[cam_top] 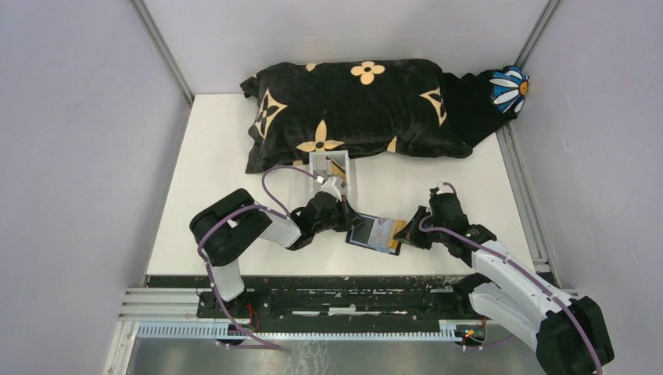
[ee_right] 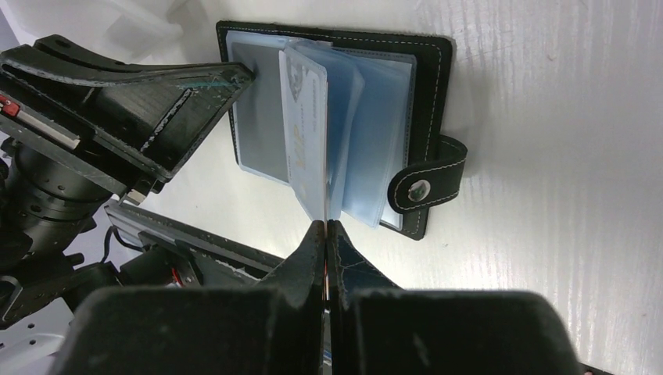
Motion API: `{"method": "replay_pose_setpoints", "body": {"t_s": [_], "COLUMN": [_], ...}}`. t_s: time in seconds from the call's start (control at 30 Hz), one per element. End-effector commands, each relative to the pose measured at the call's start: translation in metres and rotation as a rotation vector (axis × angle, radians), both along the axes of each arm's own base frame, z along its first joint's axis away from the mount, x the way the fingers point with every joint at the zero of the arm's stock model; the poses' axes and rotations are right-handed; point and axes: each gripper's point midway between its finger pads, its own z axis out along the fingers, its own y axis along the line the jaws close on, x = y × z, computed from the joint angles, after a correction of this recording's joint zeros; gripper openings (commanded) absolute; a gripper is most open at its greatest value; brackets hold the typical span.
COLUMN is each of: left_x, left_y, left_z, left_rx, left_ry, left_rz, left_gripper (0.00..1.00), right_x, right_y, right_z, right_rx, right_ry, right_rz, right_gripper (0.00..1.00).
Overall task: Put the credit cards into the card holder
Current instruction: Turn over the card slot in the card holder.
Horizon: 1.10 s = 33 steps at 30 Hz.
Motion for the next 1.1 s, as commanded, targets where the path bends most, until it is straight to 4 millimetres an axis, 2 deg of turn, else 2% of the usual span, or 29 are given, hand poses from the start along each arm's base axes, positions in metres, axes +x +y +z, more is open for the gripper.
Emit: {"method": "replay_pose_setpoints", "body": {"t_s": [0.0,0.17,0.53,0.87,1.07], "left_x": [-0.015,-0.015,-0.015,-0.015,-0.012], "left_y": [0.027,0.028,0.033,0.034,0.036], "left_z": [-0.047,-0.045,-0.043,-0.038,-0.029], "left_rx": [0.167,0.171,0.196,0.192,0.197], "left_ry": [0.077,0.074,0.065,0.062,0.045], "left_rz": [0.017,0.017,0.024,0.031,0.041], "left_gripper": [0.03,0.03,0.03,0.03,0.03], "right_x": [0.016,0.023,0.032,0.037,0.045], "right_y": [0.011,0.020,0.027,0.045,0.062], "right_z": [0.023,0.023,0.041,0.024,0.027], "right_rx": [0.056,0.080,0.077,0.086,0.080], "right_ry": [-0.073,-0.070,-0.119,-0.093,-0.114], "right_rz": [0.012,0.033,0.063,0.103,0.137], "right_gripper": [0.01,0.01,0.01,0.01,0.01]}}
